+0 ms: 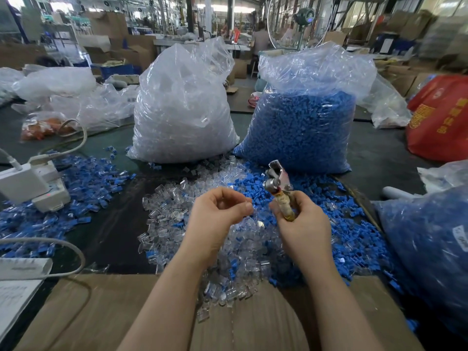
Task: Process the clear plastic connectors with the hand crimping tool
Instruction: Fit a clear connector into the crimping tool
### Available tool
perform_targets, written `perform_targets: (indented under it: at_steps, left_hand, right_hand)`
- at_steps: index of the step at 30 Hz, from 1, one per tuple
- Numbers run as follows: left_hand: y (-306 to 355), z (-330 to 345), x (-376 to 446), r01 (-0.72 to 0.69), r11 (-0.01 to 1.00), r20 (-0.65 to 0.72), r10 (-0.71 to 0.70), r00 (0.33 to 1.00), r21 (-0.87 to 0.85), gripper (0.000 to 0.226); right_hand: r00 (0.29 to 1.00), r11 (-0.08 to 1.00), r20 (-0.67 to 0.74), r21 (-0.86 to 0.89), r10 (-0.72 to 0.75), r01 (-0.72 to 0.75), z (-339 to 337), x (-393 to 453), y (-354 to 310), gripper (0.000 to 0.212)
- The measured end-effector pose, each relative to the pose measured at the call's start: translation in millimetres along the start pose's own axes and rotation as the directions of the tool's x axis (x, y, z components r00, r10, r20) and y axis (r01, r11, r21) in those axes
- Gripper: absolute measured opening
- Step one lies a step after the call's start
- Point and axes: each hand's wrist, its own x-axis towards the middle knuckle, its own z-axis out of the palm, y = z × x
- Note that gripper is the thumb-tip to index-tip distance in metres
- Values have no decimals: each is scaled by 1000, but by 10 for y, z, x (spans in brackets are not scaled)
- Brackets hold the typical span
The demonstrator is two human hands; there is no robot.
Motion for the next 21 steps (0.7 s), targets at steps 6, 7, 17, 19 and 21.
perform_targets:
  at_steps: [6, 7, 17, 19, 21]
  left_hand:
    - [-55, -91, 49, -20, 995, -152, 35, 988, 99, 16]
    - [-56, -99, 53, -22, 995, -164, 39, 986, 100, 16]
    - [-26, -111, 38, -13, 996, -182, 29, 983, 88, 14]
    - [-21, -112, 35, -15, 996, -180, 32, 983, 92, 13]
    - [-12, -112, 31, -14, 996, -173, 29, 984, 91, 13]
  right_hand:
    - [974, 785, -120, -577, 192, -226, -228, 75, 190, 15]
    - [968, 752, -122, -611, 219, -247, -244, 76, 206, 16]
    - [948, 655, -32, -716, 316, -242, -223, 62, 215, 16]
    - [956, 672, -16, -707, 294, -219, -206, 57, 209, 11]
    - [961, 696, -17, -686, 276, -212, -196, 56, 211, 8]
